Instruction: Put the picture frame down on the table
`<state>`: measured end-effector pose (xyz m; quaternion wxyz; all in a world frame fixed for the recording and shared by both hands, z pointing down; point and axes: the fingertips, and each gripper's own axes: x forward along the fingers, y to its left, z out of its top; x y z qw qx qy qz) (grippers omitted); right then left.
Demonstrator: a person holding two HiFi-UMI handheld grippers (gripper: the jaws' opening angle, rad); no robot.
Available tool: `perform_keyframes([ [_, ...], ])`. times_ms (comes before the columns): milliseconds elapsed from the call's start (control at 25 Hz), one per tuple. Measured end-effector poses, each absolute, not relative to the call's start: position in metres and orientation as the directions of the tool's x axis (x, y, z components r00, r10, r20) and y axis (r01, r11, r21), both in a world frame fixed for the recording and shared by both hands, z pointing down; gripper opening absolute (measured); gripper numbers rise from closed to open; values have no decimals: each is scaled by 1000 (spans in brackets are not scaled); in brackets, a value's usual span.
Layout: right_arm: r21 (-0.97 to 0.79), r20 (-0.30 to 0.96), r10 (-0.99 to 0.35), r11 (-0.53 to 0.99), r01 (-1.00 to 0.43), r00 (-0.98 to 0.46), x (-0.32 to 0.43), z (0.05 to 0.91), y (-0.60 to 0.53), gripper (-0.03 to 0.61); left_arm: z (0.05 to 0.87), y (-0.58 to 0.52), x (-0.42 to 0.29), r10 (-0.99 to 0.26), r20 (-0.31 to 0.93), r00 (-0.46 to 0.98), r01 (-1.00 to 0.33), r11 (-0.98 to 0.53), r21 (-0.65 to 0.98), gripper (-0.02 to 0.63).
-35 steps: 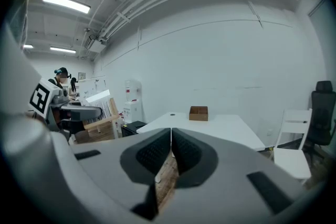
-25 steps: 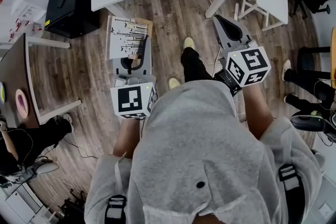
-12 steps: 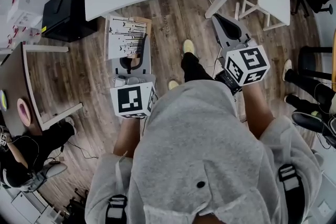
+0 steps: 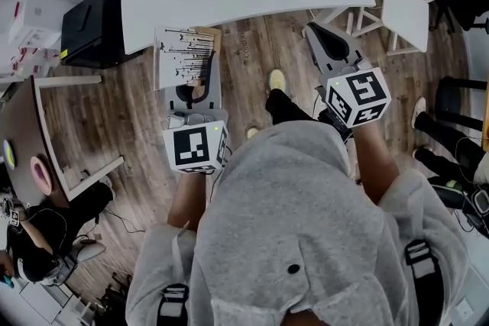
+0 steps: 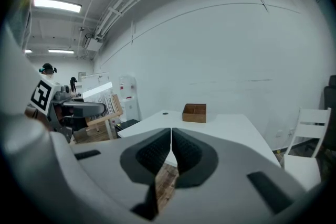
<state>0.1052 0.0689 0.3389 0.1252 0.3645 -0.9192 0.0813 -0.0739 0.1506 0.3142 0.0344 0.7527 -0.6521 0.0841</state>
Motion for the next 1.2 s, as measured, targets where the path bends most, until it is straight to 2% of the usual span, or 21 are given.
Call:
perform_keyframes([
  [280,-70,305,-624,739,-671,-719,88,338,3,29,309,84,-89,-977,181,117,-990,-128,-53,114],
  [520,-75,301,-619,743,-666,-725,87,337,-9,29,307,73,-89,-978,175,114,-991,-125,-52,114],
  [840,-90,306,-599,756,-649,-740,102,343,-72,29,308,10,-66,-977,187,103,-992,-114,-52,115],
  [1200,-92,301,-567,783,-615,-767,98,348,-86,29,308,-2,-65,-982,177,66,-994,-79,-69,115],
])
